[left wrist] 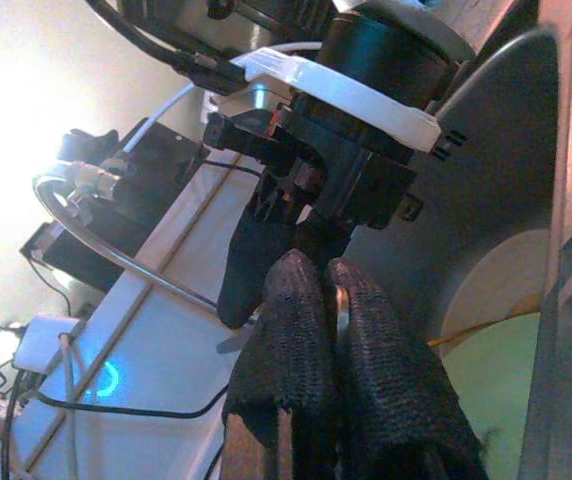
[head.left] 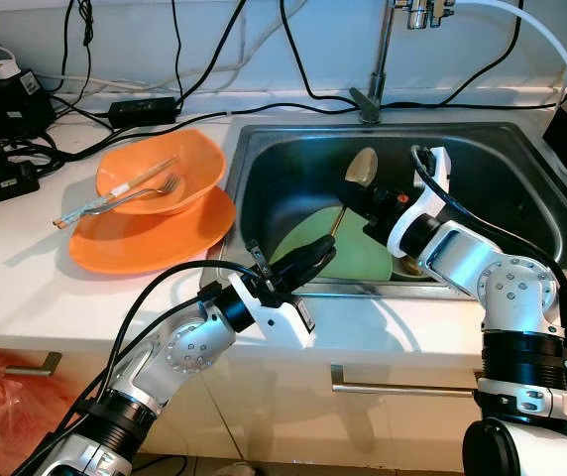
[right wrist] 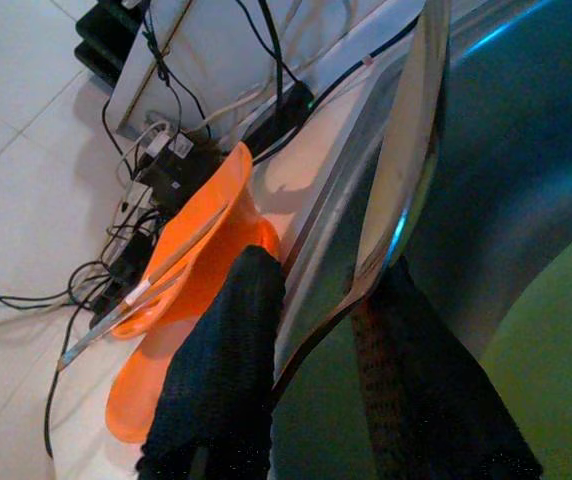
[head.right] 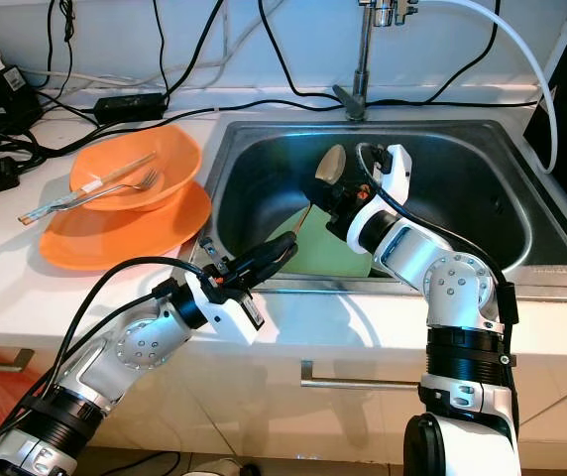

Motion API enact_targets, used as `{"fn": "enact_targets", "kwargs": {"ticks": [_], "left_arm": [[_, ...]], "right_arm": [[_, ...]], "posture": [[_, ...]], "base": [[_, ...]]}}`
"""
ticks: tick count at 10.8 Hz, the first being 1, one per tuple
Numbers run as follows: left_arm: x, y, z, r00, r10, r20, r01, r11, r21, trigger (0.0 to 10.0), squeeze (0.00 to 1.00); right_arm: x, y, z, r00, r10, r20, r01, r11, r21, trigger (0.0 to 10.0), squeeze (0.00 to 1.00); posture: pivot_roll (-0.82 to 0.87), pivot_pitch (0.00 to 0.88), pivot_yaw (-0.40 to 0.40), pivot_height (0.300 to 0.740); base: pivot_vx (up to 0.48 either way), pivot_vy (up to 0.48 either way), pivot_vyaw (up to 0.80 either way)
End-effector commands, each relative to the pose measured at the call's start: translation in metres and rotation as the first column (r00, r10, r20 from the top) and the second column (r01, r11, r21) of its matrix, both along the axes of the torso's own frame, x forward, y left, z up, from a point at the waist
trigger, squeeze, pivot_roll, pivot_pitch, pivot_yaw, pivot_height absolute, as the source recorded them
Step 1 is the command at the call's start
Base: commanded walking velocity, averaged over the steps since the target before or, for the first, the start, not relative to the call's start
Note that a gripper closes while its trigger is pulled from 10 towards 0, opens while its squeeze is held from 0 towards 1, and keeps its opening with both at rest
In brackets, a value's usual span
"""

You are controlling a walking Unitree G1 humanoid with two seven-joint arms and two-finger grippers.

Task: Kitchen organization

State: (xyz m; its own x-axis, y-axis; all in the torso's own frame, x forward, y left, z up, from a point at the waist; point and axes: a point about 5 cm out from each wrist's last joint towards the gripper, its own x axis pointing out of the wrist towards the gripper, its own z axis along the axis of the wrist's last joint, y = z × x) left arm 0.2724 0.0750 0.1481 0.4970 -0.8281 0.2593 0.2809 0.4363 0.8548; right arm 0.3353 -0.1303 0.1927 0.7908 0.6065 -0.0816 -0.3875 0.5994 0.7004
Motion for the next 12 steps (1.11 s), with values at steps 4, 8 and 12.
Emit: {"fn": "enact_targets", "kwargs": {"ticks": [4, 8, 12], "left_arm": [[0.0042, -0.0025, 0.0186, 0.996, -0.002, 0.085, 0.008, 0.998, -0.065, 10.0, 0.00], [0.0046, -0.0035, 0.0205, 0.997, 0.004, 0.072, 0.004, 0.994, -0.113, 10.0, 1.00], [0.0037, -0.0026, 0.0232, 0.998, -0.001, 0.070, 0.010, 0.991, -0.132, 10.0, 1.00]], "right_arm": [[0.0018, -0.0010, -0.0056, 0.999, -0.021, -0.024, 0.020, 0.999, -0.042, 0.0, 0.00], [0.0011, -0.0018, -0.0043, 0.999, -0.033, -0.012, 0.033, 0.999, -0.033, 7.8, 0.00], [0.0041, -0.0045, -0.0030, 0.997, -0.080, 0.007, 0.080, 0.997, -0.015, 10.0, 0.00]], "posture": [[0.10, 0.016, 0.067, 0.740], [0.10, 0.018, 0.067, 0.740], [0.10, 0.019, 0.066, 0.740]], "base": [[0.000, 0.000, 0.00], [0.000, 0.000, 0.00], [0.000, 0.000, 0.00]]}}
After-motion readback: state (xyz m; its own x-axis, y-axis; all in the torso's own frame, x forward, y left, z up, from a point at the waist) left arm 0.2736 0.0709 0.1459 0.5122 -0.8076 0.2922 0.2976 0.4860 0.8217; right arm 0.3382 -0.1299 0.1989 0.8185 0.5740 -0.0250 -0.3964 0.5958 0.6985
